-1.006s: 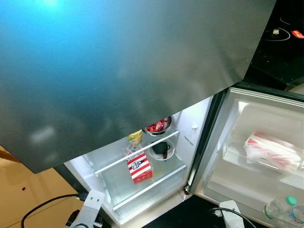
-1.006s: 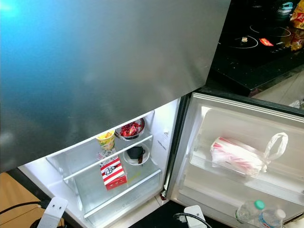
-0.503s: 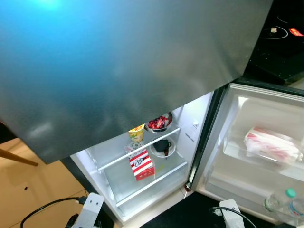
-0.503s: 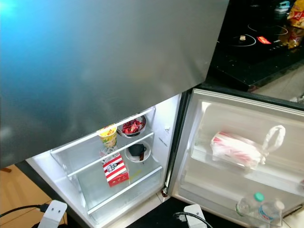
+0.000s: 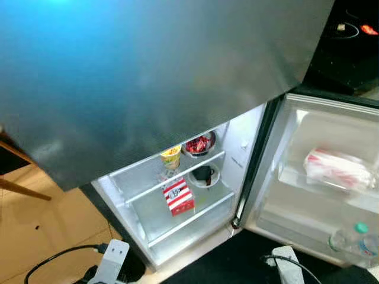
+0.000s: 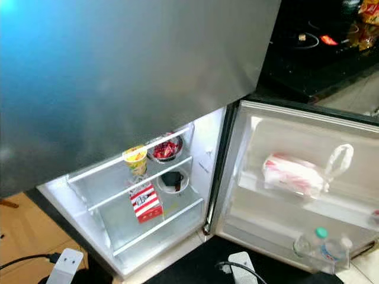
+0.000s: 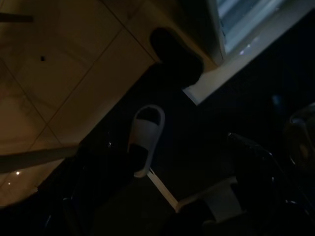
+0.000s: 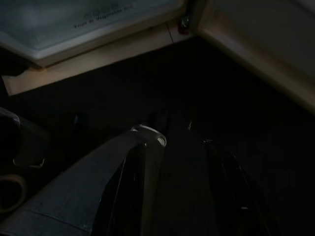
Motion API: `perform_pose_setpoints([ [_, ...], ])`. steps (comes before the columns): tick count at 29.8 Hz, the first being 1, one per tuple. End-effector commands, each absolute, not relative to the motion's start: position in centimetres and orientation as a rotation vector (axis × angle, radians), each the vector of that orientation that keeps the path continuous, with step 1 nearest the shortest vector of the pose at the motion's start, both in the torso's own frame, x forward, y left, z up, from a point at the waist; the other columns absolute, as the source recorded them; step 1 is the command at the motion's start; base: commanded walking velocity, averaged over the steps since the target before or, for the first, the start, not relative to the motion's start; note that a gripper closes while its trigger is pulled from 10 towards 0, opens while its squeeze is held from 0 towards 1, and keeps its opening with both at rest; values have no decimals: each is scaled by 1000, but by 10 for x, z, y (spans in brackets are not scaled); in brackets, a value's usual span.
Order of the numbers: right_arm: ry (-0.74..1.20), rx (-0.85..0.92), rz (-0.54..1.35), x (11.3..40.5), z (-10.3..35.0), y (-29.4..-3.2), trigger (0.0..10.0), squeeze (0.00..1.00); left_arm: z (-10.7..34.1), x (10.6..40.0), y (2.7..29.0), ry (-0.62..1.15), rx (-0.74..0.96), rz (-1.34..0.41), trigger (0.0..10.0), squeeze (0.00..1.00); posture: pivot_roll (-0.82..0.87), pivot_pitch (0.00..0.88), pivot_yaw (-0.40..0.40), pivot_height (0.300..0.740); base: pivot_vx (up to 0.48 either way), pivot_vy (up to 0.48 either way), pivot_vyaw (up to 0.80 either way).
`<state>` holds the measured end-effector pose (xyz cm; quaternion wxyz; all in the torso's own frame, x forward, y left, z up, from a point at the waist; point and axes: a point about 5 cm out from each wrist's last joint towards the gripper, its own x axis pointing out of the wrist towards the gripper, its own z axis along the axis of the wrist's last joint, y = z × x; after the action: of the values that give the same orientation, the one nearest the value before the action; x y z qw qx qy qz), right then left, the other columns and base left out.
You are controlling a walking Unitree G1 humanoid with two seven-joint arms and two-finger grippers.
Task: Restocking fridge
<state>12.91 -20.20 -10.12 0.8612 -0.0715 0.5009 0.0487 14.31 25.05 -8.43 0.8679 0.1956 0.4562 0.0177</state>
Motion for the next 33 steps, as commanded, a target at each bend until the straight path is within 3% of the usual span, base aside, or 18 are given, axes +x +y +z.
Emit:
perform_pose_setpoints([
  [1, 1058, -140, 97, 126, -102, -201, 10000, 0, -85, 139, 255, 973, 422, 46, 10000, 0, -16, 0, 23, 740, 0, 0, 0],
  [33, 1064, -141, 96, 124, -103, -200, 10000, 0, -88, 133, 255, 1002, 409, 49, 10000, 0, -15, 0, 20, 740, 0, 0, 0],
])
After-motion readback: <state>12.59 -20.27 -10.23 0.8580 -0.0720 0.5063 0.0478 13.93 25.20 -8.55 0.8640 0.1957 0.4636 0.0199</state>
